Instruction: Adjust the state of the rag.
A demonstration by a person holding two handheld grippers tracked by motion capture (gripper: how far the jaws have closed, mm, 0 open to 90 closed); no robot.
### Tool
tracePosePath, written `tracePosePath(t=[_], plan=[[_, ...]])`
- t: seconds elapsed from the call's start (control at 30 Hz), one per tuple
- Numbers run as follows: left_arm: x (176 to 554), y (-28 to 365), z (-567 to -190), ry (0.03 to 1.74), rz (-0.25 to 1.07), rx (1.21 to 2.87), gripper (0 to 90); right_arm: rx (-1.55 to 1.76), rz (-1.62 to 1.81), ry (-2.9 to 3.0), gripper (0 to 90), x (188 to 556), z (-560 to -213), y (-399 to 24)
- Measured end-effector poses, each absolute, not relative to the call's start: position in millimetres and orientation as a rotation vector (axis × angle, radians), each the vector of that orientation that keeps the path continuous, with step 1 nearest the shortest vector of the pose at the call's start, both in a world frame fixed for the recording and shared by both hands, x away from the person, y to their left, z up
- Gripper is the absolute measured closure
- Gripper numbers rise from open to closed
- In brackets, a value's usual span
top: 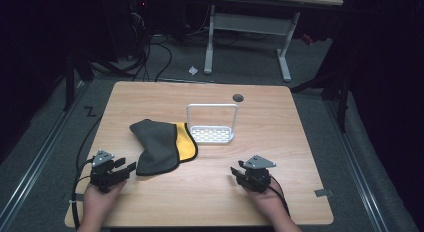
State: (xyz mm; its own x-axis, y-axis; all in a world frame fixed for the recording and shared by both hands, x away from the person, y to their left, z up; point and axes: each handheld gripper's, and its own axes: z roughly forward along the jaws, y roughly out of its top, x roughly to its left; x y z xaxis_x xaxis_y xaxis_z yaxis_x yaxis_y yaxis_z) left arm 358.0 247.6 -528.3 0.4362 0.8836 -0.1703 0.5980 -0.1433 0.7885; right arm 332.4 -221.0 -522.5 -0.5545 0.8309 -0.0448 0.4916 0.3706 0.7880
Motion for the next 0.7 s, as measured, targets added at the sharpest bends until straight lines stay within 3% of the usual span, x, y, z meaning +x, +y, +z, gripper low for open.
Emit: tracePosePath(t=[0.5, 0.7], plan=[[357, 246, -526, 1.235, 0.435, 1.847, 42.6, 1.156, 1.042, 2.169, 51.9, 335, -525, -224], [359, 239, -498, 1.152, 0.435, 1.778, 40.4, 1.153, 1.041, 2.178, 50.9, 334, -525, -223]])
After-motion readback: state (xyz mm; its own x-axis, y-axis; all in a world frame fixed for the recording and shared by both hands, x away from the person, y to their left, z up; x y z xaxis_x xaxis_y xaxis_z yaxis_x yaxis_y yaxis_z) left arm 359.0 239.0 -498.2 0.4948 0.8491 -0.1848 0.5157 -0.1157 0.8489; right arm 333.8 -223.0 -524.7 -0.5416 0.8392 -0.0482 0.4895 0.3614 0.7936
